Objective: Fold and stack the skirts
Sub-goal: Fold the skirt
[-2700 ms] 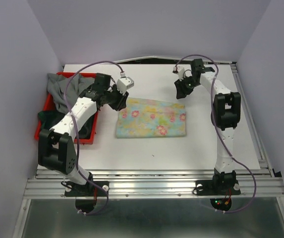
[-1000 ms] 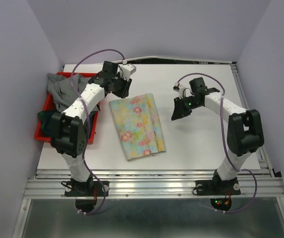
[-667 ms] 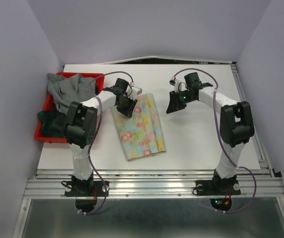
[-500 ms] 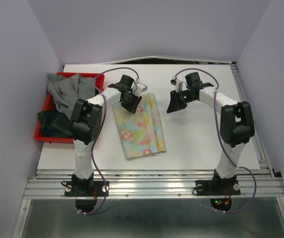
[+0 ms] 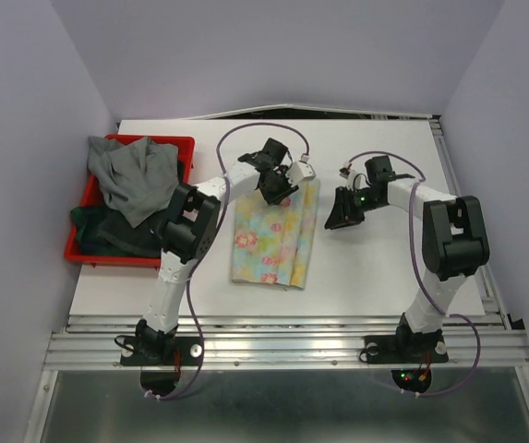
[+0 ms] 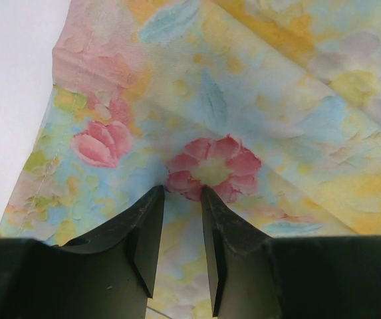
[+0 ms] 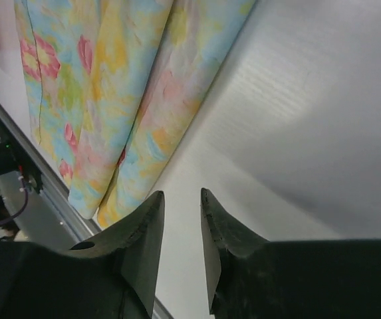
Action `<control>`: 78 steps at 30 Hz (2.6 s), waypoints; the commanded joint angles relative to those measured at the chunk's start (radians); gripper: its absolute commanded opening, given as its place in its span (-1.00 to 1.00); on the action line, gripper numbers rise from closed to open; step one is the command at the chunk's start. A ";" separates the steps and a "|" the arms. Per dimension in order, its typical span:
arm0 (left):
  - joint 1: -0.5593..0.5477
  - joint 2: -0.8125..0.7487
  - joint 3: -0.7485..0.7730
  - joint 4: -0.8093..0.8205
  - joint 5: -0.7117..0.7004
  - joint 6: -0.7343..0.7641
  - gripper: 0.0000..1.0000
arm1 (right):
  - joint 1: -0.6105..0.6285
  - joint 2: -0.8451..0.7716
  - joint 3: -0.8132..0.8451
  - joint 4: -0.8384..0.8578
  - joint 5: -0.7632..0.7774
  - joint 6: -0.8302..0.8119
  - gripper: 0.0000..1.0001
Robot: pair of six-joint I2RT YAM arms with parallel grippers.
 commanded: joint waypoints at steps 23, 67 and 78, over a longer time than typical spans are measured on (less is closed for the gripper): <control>-0.139 -0.521 -0.408 0.043 -0.030 -0.527 0.57 | 0.093 -0.188 -0.581 0.753 -0.097 0.696 0.16; -0.406 -0.465 -0.617 0.080 -0.138 -0.805 -0.22 | 0.236 -0.130 -0.671 0.765 -0.025 0.791 -0.76; -0.406 -0.558 -0.603 0.066 -0.089 -0.783 -1.00 | 0.236 -0.111 -0.665 0.765 -0.024 0.793 -0.99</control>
